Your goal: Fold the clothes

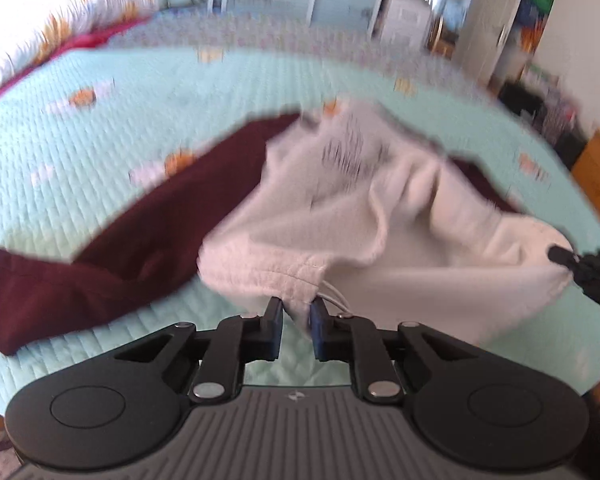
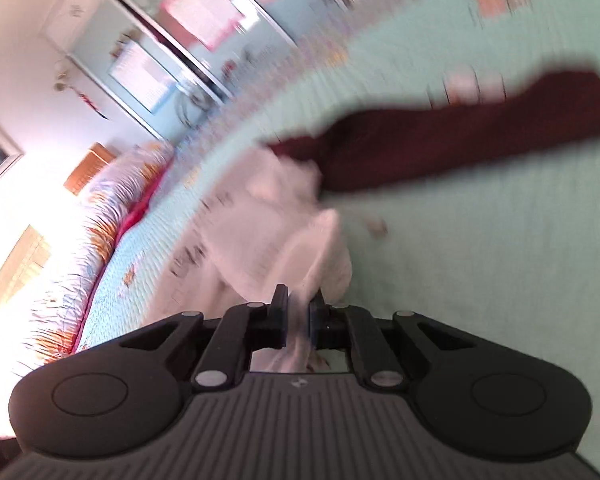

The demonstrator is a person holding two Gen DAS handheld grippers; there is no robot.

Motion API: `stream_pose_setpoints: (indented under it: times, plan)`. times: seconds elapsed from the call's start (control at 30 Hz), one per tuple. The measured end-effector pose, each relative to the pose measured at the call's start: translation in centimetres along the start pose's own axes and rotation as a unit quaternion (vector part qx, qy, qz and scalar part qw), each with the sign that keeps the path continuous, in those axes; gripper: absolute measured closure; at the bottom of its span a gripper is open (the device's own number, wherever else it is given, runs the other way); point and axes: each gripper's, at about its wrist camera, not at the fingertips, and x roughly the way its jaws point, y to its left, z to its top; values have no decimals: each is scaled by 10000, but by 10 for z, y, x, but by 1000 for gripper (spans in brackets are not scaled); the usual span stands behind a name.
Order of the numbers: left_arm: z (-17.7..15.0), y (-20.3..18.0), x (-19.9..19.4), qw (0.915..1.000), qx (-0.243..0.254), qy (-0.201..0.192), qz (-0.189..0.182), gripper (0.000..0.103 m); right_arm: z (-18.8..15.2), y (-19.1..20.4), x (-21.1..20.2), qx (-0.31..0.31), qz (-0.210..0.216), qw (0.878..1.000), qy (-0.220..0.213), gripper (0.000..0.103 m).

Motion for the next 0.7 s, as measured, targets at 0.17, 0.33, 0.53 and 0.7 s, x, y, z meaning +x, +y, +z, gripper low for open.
stream_pose_setpoints:
  times: [0.17, 0.33, 0.53, 0.7]
  plan:
    - [18, 15, -53, 9977, -135, -640, -165, 92, 15, 29, -69, -564, 24, 9969, -543, 97]
    - [-10, 36, -19, 9990, -417, 102, 103, 92, -6, 4, -60, -610, -382, 9973, 126, 80]
    - [-30, -8, -10, 9984, 429, 343, -114, 87, -11, 2, -20, -915, -389, 9944, 368, 38]
    - [-32, -59, 20, 9875, 1470, 541, 196, 51, 4, -9, 30, -1015, -536, 9911, 679, 38]
